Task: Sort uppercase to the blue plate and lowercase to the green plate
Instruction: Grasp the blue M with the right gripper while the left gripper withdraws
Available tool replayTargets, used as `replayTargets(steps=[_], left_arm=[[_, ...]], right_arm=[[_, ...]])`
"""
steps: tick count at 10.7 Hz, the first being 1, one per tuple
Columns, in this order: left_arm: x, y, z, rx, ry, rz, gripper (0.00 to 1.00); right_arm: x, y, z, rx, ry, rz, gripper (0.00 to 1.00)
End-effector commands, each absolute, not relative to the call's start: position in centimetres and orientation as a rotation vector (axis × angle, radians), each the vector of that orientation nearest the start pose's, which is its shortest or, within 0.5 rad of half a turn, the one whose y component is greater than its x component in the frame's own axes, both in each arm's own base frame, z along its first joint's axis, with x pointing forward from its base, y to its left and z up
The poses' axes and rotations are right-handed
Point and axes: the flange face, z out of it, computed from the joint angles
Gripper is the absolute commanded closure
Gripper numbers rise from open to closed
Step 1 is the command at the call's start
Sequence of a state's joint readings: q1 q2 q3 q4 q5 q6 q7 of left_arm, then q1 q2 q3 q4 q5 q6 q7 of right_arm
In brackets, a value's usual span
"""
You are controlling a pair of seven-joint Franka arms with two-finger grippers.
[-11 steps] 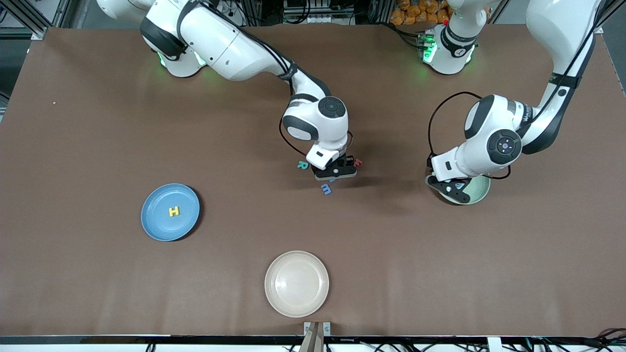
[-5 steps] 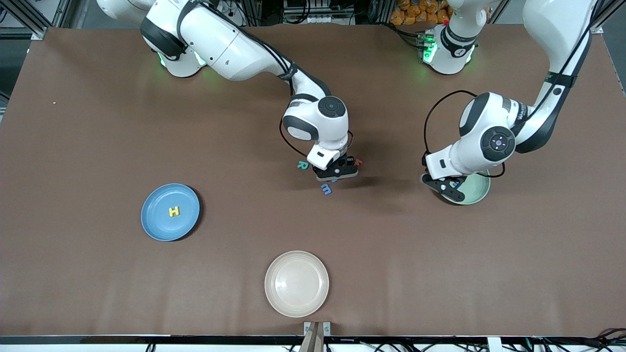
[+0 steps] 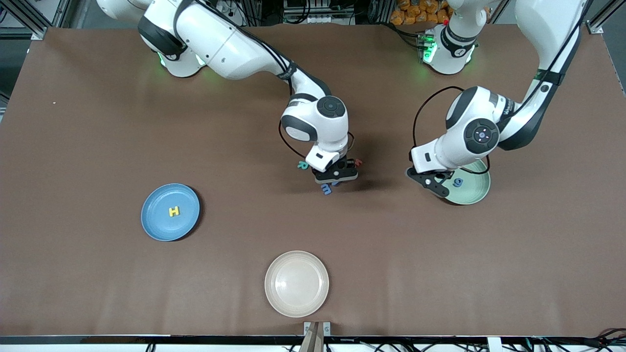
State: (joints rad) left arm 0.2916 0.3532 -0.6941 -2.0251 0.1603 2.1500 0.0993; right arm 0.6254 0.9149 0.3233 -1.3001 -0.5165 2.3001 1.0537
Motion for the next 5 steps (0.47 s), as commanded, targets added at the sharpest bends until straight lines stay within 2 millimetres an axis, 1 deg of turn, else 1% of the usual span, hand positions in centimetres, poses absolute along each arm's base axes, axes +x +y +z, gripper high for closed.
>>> replayTargets(steps=[1, 2, 3, 4, 5], left_arm=[[53.8, -21.2, 30.8, -3.086, 0.905, 0.228, 0.56], [53.8, -21.4, 30.8, -3.087, 0.910, 0.228, 0.56], [53.5, -22.3, 30.9, -3.080, 0.938, 0.220, 0.56], [53.0, -23.7, 30.9, -3.058, 0.995, 0.200, 0.56], [52.6, -25.5, 30.9, -3.044, 1.061, 0.150, 0.55]], right_arm=[[53.5, 52.4, 28.1, -3.134, -0.075, -0.216, 1.00], [55.3, 49.0, 30.3, -3.156, -0.087, -0.140, 1.00], [57.3, 44.8, 32.6, -3.150, -0.093, -0.086, 1.00], [59.0, 40.0, 34.9, -3.128, -0.108, -0.060, 1.00], [60.4, 35.2, 36.4, -3.113, -0.149, -0.044, 1.00]])
